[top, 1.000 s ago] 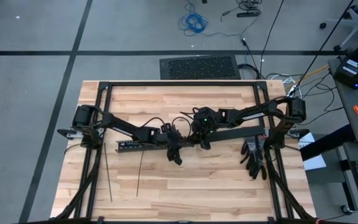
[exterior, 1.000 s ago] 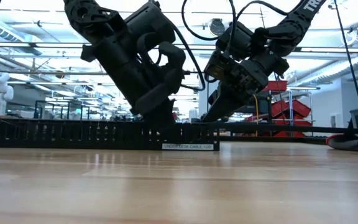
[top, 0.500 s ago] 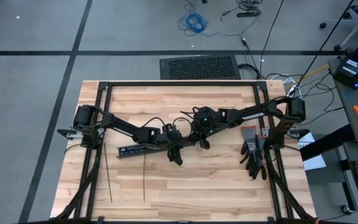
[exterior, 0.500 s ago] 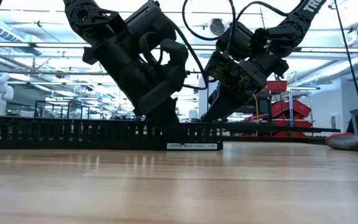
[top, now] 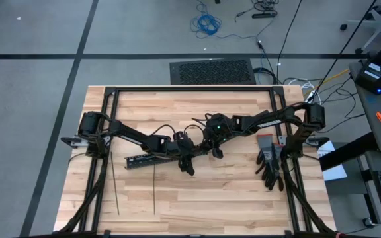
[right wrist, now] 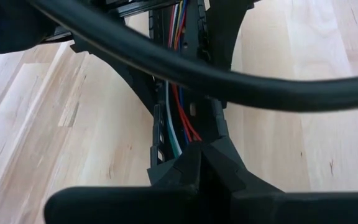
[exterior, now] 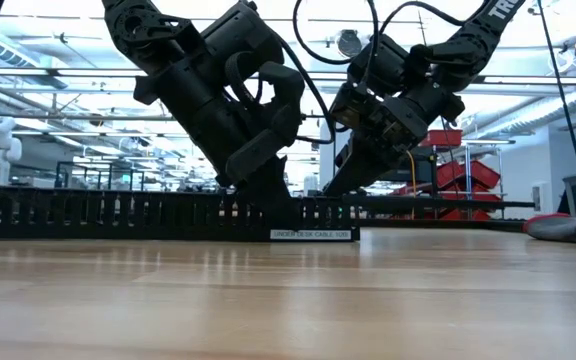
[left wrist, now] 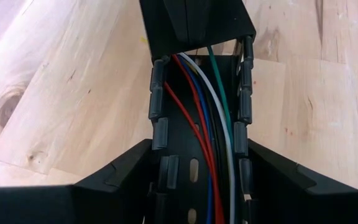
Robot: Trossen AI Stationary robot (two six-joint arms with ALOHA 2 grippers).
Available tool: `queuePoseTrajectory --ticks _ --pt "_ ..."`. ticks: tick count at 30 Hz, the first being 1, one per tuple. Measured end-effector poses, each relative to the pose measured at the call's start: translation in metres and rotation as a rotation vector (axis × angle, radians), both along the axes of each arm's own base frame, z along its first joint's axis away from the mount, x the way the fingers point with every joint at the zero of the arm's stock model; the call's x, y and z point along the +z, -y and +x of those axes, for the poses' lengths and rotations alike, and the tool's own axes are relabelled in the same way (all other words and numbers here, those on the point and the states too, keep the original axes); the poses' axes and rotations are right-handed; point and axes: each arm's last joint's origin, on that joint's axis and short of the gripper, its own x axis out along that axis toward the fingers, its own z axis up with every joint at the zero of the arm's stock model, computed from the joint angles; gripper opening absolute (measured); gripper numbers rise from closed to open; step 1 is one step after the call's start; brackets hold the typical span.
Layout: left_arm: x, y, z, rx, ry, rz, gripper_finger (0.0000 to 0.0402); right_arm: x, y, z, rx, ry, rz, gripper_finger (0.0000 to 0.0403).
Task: Ziptie cables
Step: Close the black cable duct with the cable duct cover
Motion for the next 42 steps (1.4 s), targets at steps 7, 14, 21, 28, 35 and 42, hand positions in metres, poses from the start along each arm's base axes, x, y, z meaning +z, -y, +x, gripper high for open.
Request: queuePoseTrajectory --ticks 7,14,21,28,35,42 --pt "0.000 0.000 0.000 0.001 -0.001 0.001 0.0224 0.001 0.000 0.000 -0.008 0.002 0.002 0.0000" --pt "0.000 0.000 0.000 0.005 0.002 0.005 0.0224 0.013 0.000 -0.005 -0.008 0.019 -0.016 0.0000" --pt "0.001 0.000 0.000 0.006 0.003 0.006 0.0224 0.021 -0.001 -0.007 0.001 0.042 -0.020 0.0032" --pt "0.001 0.000 0.000 0.005 -0.001 0.006 0.0224 0.021 -0.001 -0.007 0.001 0.036 -0.018 0.0086" --pt "-0.001 0.001 0.001 0.002 -0.006 0.006 0.0224 0.016 -0.002 -0.013 -0.003 -0.047 0.002 0.0077" --pt "-0.008 0.001 0.005 0.013 0.016 -0.015 0.0224 0.017 -0.010 -0.011 0.019 -0.044 -0.003 0.0020"
